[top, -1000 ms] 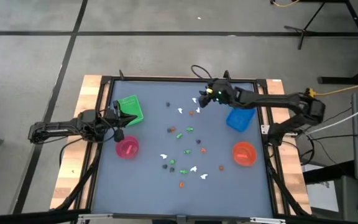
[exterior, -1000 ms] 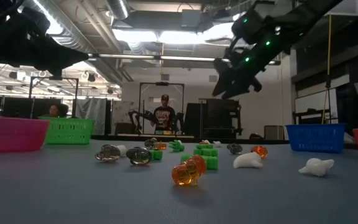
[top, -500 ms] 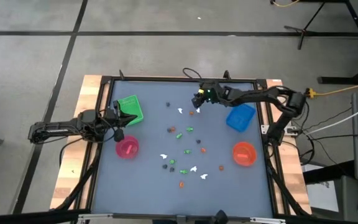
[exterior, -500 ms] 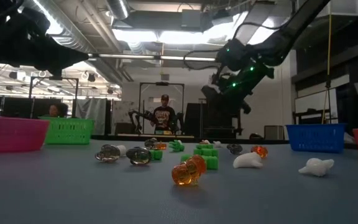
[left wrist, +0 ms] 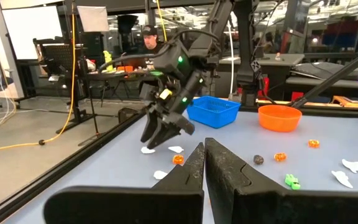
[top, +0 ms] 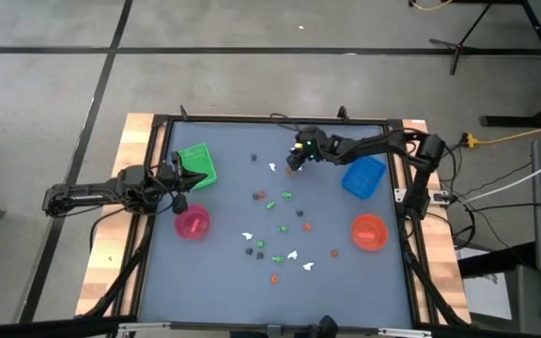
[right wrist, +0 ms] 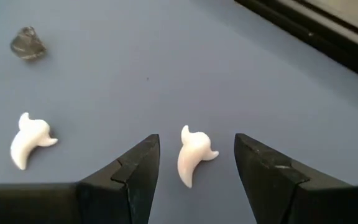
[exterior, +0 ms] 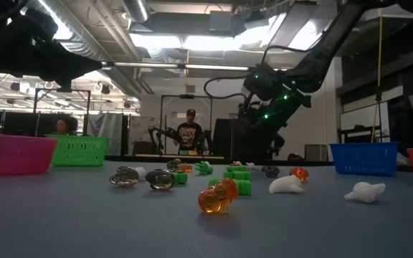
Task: Sort Halloween decoration
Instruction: Put the small white ghost toy into the blue basket
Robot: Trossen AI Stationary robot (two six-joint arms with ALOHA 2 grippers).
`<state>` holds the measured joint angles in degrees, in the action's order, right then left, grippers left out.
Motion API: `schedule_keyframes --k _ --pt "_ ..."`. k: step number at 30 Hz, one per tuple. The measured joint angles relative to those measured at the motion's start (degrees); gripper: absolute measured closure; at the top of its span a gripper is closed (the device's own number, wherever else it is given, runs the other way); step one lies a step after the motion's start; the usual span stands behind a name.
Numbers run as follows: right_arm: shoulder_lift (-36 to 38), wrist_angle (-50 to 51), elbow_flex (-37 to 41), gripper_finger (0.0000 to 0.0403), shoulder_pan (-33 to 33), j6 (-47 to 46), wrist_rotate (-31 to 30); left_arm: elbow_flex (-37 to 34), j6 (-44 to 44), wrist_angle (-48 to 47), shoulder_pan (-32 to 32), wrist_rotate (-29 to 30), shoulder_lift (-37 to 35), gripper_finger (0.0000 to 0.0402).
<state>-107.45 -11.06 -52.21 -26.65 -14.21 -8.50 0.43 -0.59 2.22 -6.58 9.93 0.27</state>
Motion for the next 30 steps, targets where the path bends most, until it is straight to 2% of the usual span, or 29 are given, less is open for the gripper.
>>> schedule_keyframes --k 30 --pt "-2.1 -0.9 0.0 0.0194 1.3 -3.8 -1.9 0.0 0.0 0.0 0.0 0.0 0.0 0.0401"
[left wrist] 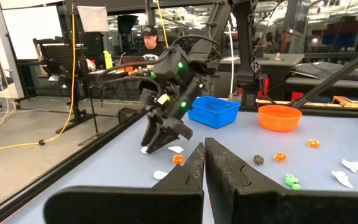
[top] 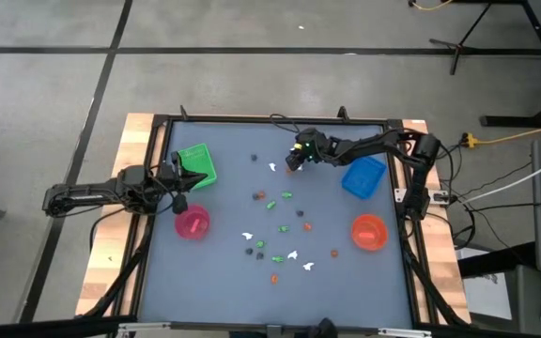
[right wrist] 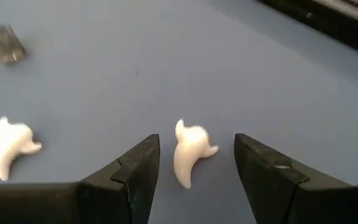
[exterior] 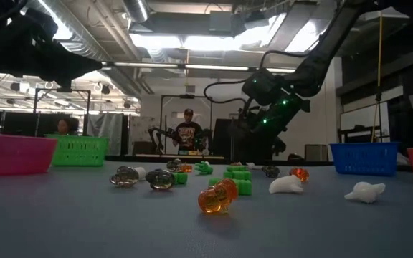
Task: Sort Halloween decoration
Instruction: Put the small white ghost toy into the blue basket
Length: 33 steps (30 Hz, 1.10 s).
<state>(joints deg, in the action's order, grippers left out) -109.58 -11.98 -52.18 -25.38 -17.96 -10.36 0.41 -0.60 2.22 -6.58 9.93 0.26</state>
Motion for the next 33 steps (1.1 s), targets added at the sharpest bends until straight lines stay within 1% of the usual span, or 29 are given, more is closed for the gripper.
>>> schedule_keyframes --k 8,14,16,25,33 --pt "-4.2 -3.0 -0.1 0.0194 2.7 0.1 -7.1 0.0 0.0 0.0 0.0 0.0 0.0 0.0401" --pt "-4.3 -3.3 -0.1 0.0198 2.5 0.1 -7.1 0.0 0.0 0.0 0.0 0.0 0.0 0.0401" --pt "-4.4 -4.0 -0.1 0.0207 2.5 0.2 -7.1 0.0 0.0 0.0 0.0 0.0 0.0 0.0401" --pt "-4.5 -5.4 -0.1 0.0276 2.5 0.2 -6.6 0.0 0.0 0.0 0.0 0.0 0.0 0.0401" --pt "-4.5 -5.3 -0.1 0.0301 2.5 0.3 -5.5 0.0 0.0 0.0 0.0 0.0 0.0 0.0401"
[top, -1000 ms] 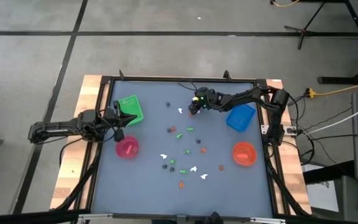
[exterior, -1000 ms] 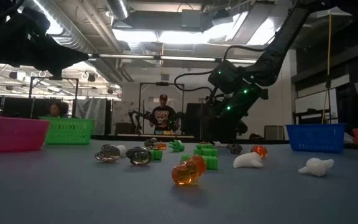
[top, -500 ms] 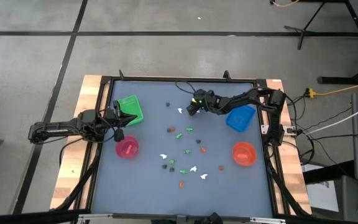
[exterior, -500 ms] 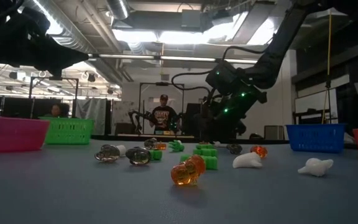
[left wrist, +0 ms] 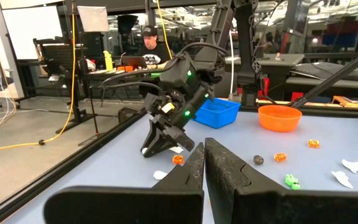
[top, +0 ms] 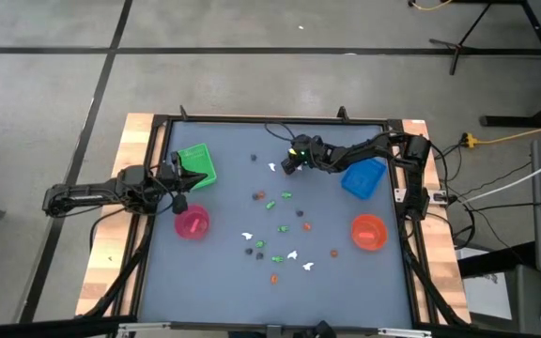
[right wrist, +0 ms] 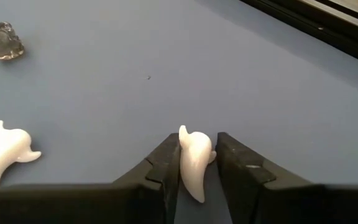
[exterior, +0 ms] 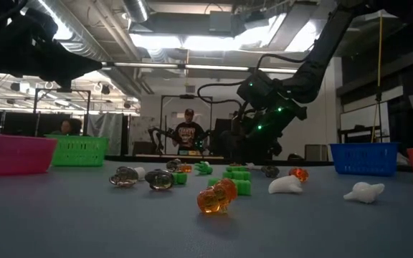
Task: Sort Halloween decoration
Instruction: Put the small white ghost toy into the blue basket
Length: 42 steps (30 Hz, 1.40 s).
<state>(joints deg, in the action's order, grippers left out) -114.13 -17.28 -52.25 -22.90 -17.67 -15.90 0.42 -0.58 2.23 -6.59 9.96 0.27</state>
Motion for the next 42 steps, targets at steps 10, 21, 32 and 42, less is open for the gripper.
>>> schedule_keyframes --k 10,21,32,42 --pt "0.0 0.2 0.0 0.0315 0.0 0.0 0.1 0.0 0.0 0.0 0.0 0.0 0.0 0.0401" --pt "0.7 0.4 0.1 0.0316 0.0 0.0 0.4 0.0 0.0 0.0 0.0 0.0 0.0 0.0401" --pt "7.6 5.6 0.4 0.0316 0.0 0.1 3.5 0.0 0.1 0.0 0.0 0.0 0.0 0.0401" --pt "10.4 8.2 0.3 0.0316 0.0 0.1 3.8 0.0 0.2 0.0 0.0 0.0 0.0 0.0401"
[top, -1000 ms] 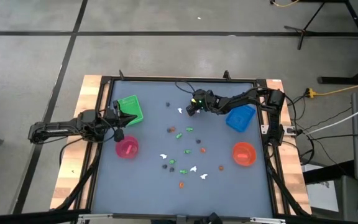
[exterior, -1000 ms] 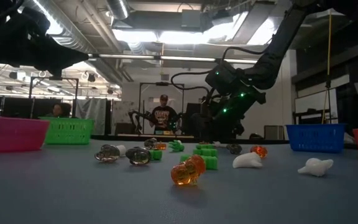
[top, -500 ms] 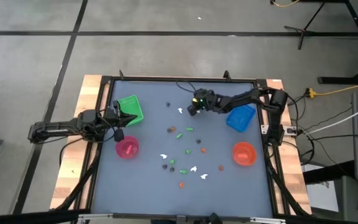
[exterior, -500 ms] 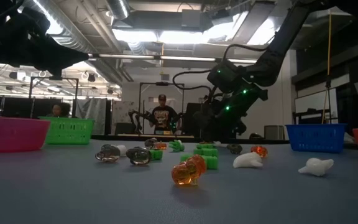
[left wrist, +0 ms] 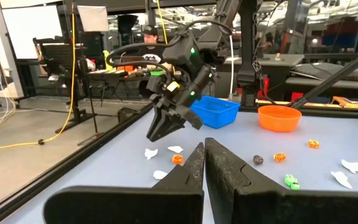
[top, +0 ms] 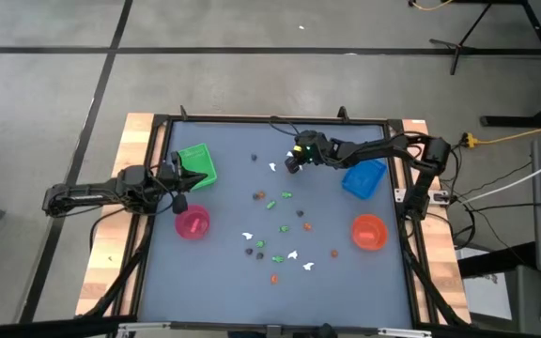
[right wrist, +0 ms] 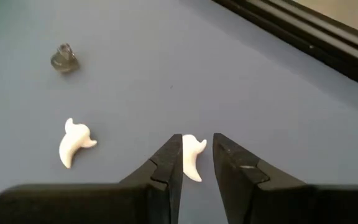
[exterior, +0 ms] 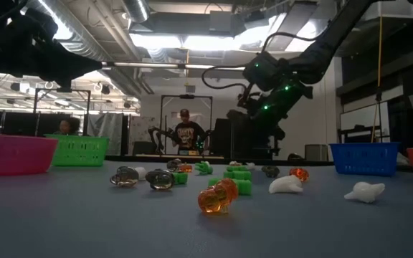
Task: Sort Halloween decoration
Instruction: Put the small white ghost toy into the blue basket
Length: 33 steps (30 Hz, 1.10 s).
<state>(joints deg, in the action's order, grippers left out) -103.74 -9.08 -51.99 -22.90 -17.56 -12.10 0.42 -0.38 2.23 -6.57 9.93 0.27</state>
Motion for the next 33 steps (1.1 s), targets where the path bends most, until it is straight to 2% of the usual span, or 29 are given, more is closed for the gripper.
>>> schedule_keyframes --k 8,11,15,20,33 --pt "-0.1 -0.5 -0.1 0.0306 0.0 0.0 2.7 0.0 0.0 0.0 0.0 0.0 0.0 0.0401" --pt "-0.1 -1.4 -0.1 0.0278 0.0 0.0 2.4 0.0 -0.1 0.0 0.0 0.0 0.0 0.0401" --pt "-0.1 -1.4 -0.1 0.0234 0.0 0.0 -1.4 0.0 -0.1 0.0 0.0 0.0 0.0 0.0401" --pt "-0.7 -1.7 -0.2 0.0199 0.0 -0.2 -1.6 0.0 -0.1 0.0 0.0 0.0 0.0 0.0401" --pt "-6.1 -5.9 -0.2 0.0189 0.0 -0.2 0.0 0.0 -0.1 0.0 0.0 0.0 0.0 0.0401"
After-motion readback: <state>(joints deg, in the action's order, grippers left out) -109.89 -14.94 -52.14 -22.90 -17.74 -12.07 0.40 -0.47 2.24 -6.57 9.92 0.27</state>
